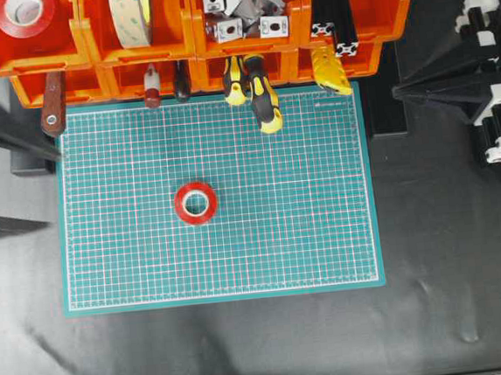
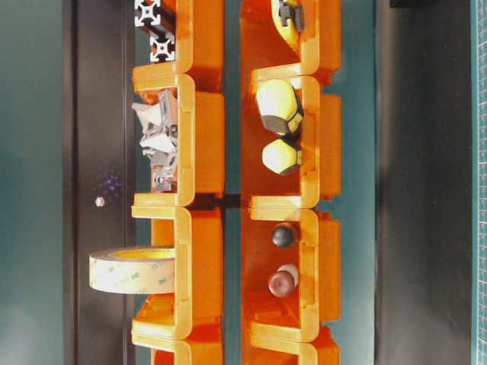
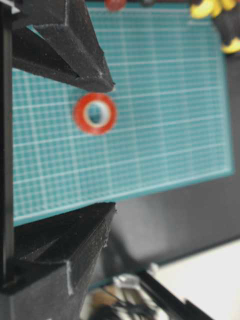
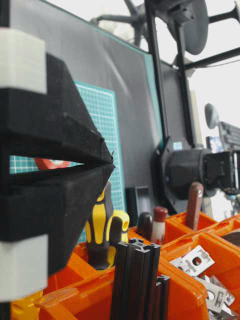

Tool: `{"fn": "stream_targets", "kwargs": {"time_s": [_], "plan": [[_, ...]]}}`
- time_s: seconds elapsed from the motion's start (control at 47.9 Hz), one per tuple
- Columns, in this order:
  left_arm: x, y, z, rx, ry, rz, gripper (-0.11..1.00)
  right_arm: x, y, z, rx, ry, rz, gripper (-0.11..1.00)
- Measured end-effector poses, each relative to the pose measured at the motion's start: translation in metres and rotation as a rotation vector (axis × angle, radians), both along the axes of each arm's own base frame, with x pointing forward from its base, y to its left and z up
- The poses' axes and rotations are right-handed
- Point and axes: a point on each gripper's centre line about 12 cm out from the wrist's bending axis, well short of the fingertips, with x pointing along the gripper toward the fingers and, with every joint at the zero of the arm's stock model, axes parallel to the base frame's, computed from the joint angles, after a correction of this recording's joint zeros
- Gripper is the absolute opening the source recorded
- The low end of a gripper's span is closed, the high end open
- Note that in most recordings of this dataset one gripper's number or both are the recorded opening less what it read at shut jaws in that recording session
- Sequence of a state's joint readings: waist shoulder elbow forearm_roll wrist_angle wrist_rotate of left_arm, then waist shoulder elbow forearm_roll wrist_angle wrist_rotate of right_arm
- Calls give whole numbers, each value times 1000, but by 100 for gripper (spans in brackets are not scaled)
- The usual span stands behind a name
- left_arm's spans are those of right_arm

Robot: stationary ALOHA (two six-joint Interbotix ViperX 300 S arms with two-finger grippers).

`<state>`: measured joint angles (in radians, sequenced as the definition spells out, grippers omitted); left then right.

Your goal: Pick vinyl tape from container rack with left arm.

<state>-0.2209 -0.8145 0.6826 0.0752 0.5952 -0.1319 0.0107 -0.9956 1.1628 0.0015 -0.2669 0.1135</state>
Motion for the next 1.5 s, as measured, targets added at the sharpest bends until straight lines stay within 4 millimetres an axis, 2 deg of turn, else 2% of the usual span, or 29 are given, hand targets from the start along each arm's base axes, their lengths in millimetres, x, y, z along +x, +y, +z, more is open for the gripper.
{"fn": "stream_targets", "kwargs": {"time_s": [0.25,0.501,0.647,1.023,1.273,1.503], "plan": [[-59,14,23,-39,-177,6,83,0,0,0,2,0,0,0],[-92,24,14,-54,-255,23,83,0,0,0,0,0,0,0],[-98,29,10,-56,-295,55,83,-1,0,-2,1,3,0,0],[-96,32,7,-69,-411,77,83,-1,0,-5,-3,9,0,0],[-94,31,2,-70,-420,75,83,0,0,3,-10,-54,1,0],[-91,31,-3,-84,-430,74,83,-1,0,3,-10,-69,0,0]]}}
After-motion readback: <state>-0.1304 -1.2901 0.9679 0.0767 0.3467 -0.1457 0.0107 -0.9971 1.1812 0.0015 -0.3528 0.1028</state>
